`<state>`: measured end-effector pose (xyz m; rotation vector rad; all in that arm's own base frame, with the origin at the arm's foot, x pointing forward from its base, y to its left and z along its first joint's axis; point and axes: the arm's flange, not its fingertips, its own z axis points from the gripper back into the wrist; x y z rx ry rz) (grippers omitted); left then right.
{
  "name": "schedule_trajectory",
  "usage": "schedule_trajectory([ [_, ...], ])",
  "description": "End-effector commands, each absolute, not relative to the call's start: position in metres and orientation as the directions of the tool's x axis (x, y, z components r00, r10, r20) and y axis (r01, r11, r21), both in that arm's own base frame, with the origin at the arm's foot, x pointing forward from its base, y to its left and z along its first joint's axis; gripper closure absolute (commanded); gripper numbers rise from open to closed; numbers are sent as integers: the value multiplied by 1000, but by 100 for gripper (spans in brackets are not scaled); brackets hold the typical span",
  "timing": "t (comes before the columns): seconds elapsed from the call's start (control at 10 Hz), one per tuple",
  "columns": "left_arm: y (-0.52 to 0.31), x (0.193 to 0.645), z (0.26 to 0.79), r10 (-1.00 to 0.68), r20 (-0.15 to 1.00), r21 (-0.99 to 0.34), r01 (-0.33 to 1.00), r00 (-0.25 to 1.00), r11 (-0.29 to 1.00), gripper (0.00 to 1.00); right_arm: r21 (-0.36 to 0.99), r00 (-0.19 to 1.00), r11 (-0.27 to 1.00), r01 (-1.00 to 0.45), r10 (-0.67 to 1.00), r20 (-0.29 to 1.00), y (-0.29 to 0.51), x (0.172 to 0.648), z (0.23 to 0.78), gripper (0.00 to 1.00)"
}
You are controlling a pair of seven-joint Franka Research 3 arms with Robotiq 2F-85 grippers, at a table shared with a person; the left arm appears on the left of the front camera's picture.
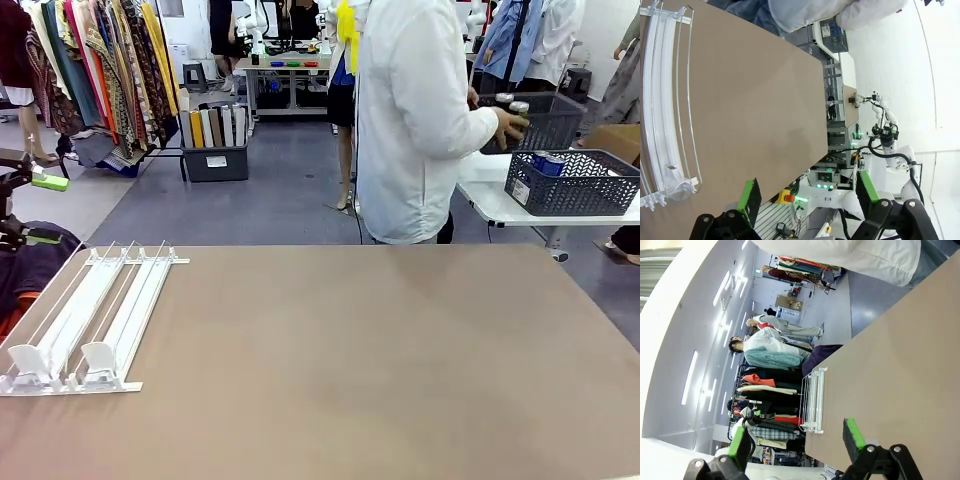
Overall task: Retrieve and store the cans from the dispenser.
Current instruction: Pick up one can from the Automatic Can Dispenser and place it in the middle of the table.
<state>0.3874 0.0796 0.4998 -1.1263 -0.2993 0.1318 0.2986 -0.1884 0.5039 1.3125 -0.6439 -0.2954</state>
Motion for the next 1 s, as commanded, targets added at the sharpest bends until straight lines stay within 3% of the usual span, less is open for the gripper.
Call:
schedule_trajectory([
  [0.0, 80, 386, 503, 251, 160, -899, 36, 955, 436, 0, 954, 783, 240, -180, -552, 287, -188, 302, 507, 0],
  [0.9, 80, 386, 503, 251, 160, -899, 36, 955, 436, 0, 954, 783, 240, -180, -552, 287, -188, 302, 507, 0],
])
